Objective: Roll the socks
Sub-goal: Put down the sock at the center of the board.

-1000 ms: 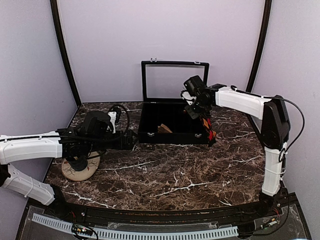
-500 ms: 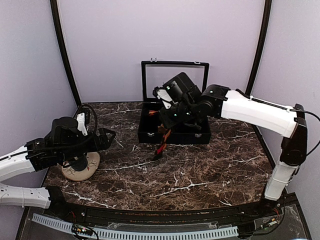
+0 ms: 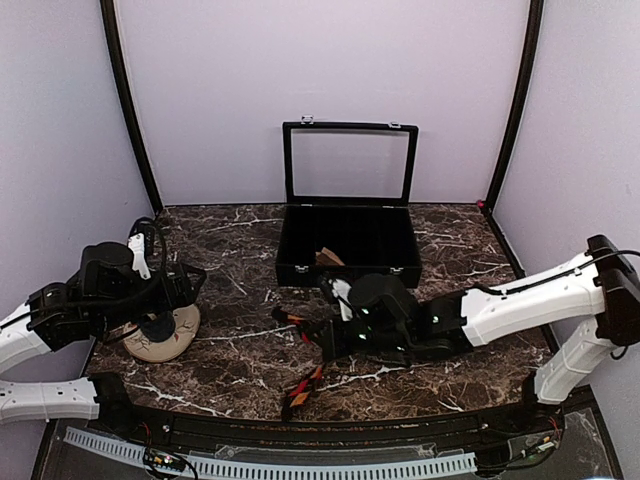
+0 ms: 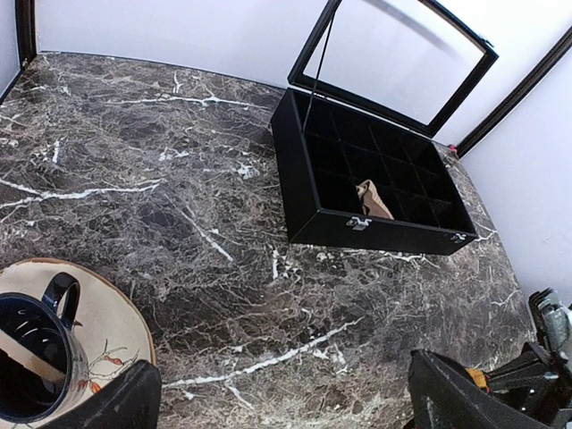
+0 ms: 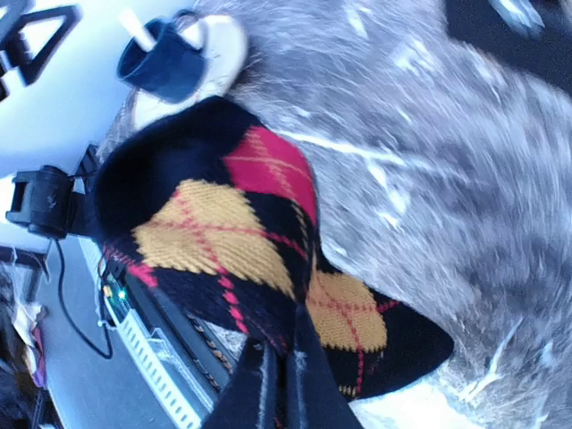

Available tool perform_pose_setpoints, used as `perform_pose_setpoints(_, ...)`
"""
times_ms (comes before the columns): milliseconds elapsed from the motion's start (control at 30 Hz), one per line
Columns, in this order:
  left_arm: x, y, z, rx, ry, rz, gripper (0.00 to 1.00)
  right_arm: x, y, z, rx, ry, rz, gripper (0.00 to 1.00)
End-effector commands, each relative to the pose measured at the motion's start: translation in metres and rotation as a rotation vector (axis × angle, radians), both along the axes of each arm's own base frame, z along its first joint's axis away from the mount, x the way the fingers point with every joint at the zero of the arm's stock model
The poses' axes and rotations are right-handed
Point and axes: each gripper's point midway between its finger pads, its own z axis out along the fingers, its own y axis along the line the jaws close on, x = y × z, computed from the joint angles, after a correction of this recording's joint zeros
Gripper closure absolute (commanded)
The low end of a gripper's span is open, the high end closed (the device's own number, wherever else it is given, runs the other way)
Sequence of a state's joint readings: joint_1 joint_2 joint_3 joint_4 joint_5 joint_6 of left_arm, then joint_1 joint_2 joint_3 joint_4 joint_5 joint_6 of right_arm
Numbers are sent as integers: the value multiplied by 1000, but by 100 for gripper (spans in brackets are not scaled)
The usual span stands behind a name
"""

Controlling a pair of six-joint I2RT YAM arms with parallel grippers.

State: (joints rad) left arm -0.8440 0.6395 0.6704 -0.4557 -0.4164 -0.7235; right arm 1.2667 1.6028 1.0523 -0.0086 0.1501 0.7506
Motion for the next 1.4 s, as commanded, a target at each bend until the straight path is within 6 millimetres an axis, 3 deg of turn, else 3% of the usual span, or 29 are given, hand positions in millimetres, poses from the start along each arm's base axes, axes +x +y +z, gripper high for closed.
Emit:
perform_pose_setpoints(0,0,-2,-14,19,37,-5,1,3,-31,5,416,139,-165,95)
perform_pose_setpoints(133,2,-15,-22,1,53,-37,1,3,-85,-35,483,176,-300,91)
perform_pose_setpoints(200,4,-20,-24,4,57,-49,1,5,-107,-44,480,160,-357,90)
perform_pose_setpoints(433,0,-49,-29,55,44,-129,1,13,-159,-49,404,79,-504,85)
perform_pose_setpoints(633,-24,-105,-50,115,74,-327,1,13,-189,-62,338,91,-594,81)
perform_pose_setpoints(800,-53,-165,-71,123,89,-537,1,9,-208,-83,249,123,-654,77)
perform_pose_setpoints(1067,-102,-255,-95,205,102,-887,1,9,-224,-96,164,135,-713,65)
perform_pose_setpoints(1167,-109,-276,-101,241,97,-954,1,7,-225,-100,142,143,-717,60)
perform_pose_setpoints(1367,-112,-296,-121,304,104,-1022,2,6,-227,-105,102,153,-725,55)
